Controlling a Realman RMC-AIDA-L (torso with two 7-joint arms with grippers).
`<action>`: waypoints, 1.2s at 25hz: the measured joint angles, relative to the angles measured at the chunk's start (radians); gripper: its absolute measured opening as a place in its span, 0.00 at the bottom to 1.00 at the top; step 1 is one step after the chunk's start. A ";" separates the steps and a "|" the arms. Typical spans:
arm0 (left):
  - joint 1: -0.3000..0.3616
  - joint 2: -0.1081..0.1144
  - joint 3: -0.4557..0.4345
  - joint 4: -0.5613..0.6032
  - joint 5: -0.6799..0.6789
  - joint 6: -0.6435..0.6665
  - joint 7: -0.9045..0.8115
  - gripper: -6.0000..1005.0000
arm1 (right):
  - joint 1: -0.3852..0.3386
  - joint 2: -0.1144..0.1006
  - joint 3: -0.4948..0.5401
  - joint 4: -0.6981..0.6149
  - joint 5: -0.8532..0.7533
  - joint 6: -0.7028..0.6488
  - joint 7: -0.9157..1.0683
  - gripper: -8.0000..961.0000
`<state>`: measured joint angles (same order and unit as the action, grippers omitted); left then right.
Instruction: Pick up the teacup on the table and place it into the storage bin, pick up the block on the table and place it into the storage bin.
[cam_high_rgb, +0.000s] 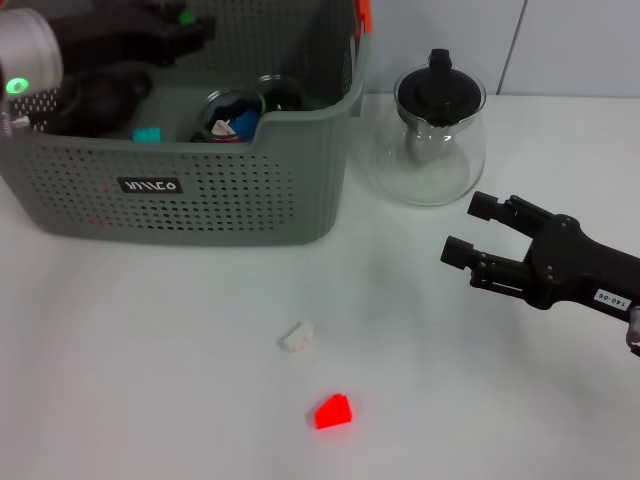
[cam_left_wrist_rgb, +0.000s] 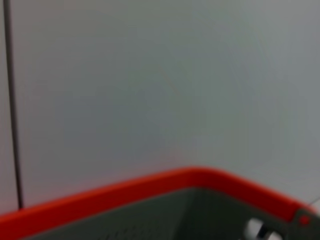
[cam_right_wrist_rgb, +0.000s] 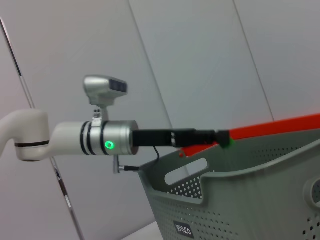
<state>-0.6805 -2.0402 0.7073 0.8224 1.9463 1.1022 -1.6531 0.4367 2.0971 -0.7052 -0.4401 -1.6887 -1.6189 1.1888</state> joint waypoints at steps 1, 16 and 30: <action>-0.004 -0.005 0.030 0.006 0.022 -0.037 -0.028 0.53 | 0.000 0.000 0.001 0.000 0.000 0.000 0.000 0.98; 0.004 -0.025 0.043 0.021 -0.030 -0.140 -0.157 0.58 | 0.001 -0.003 0.006 0.000 0.001 -0.002 0.000 0.98; 0.230 -0.030 -0.182 -0.129 -0.521 0.612 0.246 0.62 | 0.003 -0.002 0.006 0.000 0.000 0.001 -0.005 0.98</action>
<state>-0.4509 -2.0700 0.5255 0.6929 1.4258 1.7138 -1.4071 0.4392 2.0955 -0.6996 -0.4403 -1.6886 -1.6179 1.1834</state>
